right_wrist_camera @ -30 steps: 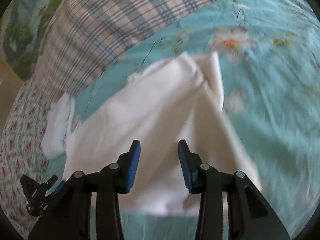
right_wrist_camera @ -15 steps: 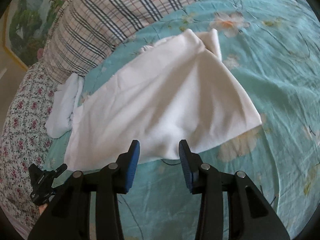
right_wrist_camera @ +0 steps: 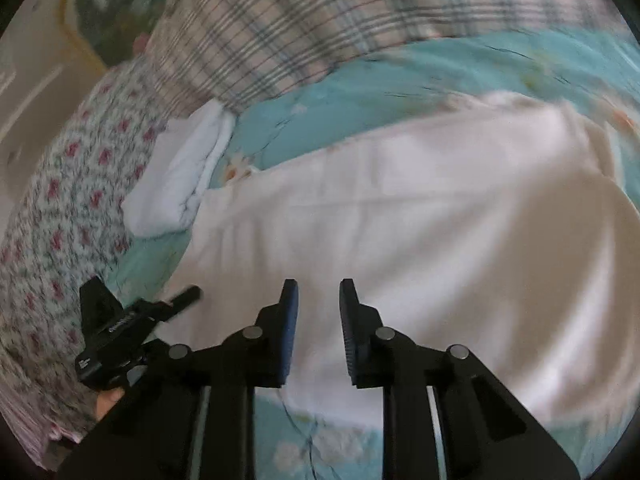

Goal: Fold large clothes

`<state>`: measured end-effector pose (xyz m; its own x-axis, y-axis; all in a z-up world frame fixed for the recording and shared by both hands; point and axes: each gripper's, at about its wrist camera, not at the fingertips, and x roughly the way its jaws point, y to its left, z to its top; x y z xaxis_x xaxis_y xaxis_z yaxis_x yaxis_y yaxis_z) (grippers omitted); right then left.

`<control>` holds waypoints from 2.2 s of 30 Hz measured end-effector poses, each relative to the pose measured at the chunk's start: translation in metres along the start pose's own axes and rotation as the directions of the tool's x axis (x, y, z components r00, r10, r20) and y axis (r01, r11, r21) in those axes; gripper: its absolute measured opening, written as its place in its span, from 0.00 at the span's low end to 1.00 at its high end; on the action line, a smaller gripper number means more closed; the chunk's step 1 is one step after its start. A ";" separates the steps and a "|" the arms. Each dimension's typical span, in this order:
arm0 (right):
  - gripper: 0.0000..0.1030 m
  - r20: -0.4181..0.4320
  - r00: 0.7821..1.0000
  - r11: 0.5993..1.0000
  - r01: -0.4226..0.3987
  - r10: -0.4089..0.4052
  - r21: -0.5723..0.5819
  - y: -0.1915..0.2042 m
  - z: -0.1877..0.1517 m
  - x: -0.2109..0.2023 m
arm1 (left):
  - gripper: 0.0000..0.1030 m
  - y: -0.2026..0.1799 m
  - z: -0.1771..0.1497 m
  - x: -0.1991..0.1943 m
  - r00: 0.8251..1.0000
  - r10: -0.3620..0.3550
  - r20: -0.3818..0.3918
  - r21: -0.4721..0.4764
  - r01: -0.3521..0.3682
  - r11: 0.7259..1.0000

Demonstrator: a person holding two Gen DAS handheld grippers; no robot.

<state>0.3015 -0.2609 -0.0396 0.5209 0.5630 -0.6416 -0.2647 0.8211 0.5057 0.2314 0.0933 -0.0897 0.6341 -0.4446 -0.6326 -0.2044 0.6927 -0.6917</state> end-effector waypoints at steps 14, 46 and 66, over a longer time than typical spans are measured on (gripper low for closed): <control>0.07 -0.102 0.982 0.976 -0.142 0.160 0.168 -0.041 -0.004 0.026 | 0.06 -0.174 -0.030 -0.024 0.985 -0.173 0.027 0.538 0.131 0.833; 0.08 0.004 0.990 0.961 -0.138 0.141 0.239 -0.164 0.063 -0.044 | 0.06 -0.263 -0.159 0.079 0.996 0.002 -0.094 0.874 0.082 0.479; 0.08 0.038 0.996 0.969 0.067 -0.078 0.239 -0.205 0.020 -0.078 | 0.47 -0.263 -0.175 0.089 0.932 0.027 -0.360 0.794 0.291 0.534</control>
<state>0.3317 -0.4752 -0.0816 0.5707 0.4933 -0.6564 -0.0277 0.8105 0.5850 0.2107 -0.2279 -0.0256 0.3171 -0.6005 -0.7341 0.6676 0.6911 -0.2770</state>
